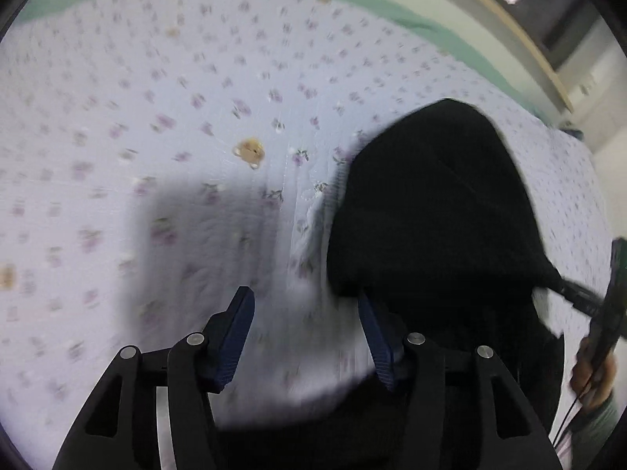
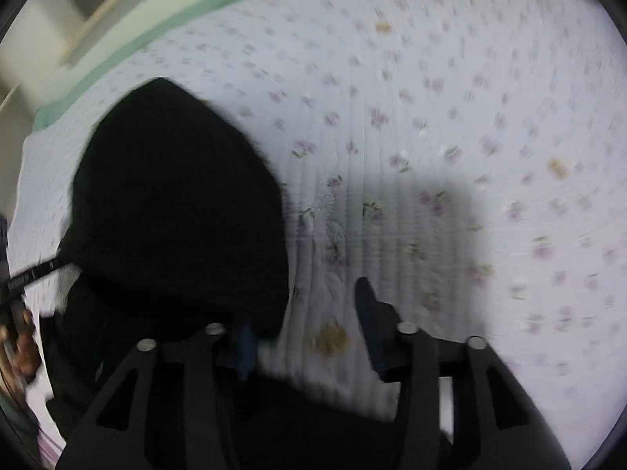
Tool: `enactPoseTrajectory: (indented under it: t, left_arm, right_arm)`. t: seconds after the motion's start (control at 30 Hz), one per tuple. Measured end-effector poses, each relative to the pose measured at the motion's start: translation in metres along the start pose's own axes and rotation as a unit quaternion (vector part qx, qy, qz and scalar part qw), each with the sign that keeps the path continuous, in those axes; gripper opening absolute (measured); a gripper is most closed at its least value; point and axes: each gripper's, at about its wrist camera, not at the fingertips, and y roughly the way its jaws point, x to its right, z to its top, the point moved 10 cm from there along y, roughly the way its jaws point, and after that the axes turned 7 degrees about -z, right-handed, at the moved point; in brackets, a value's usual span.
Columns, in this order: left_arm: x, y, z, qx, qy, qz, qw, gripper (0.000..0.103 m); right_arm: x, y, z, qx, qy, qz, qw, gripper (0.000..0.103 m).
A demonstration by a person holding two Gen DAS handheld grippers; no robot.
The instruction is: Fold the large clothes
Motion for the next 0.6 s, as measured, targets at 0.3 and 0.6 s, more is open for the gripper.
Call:
enactPoseTrajectory:
  t: [0.3, 0.6]
  left_arm:
    - [0.065, -0.043, 0.058, 0.062, 0.046, -0.087, 0.9932, 0.061]
    - [0.036, 0.088, 0.028, -0.028, 0.012, -0.046, 0.9985, 0.057]
  right_arm:
    - [-0.05, -0.061, 0.042, 0.074, -0.003, 0.062, 0.995, 0.072]
    - [-0.068, 0.08, 0.019, -0.025, -0.057, 0.015, 0.998, 0.059]
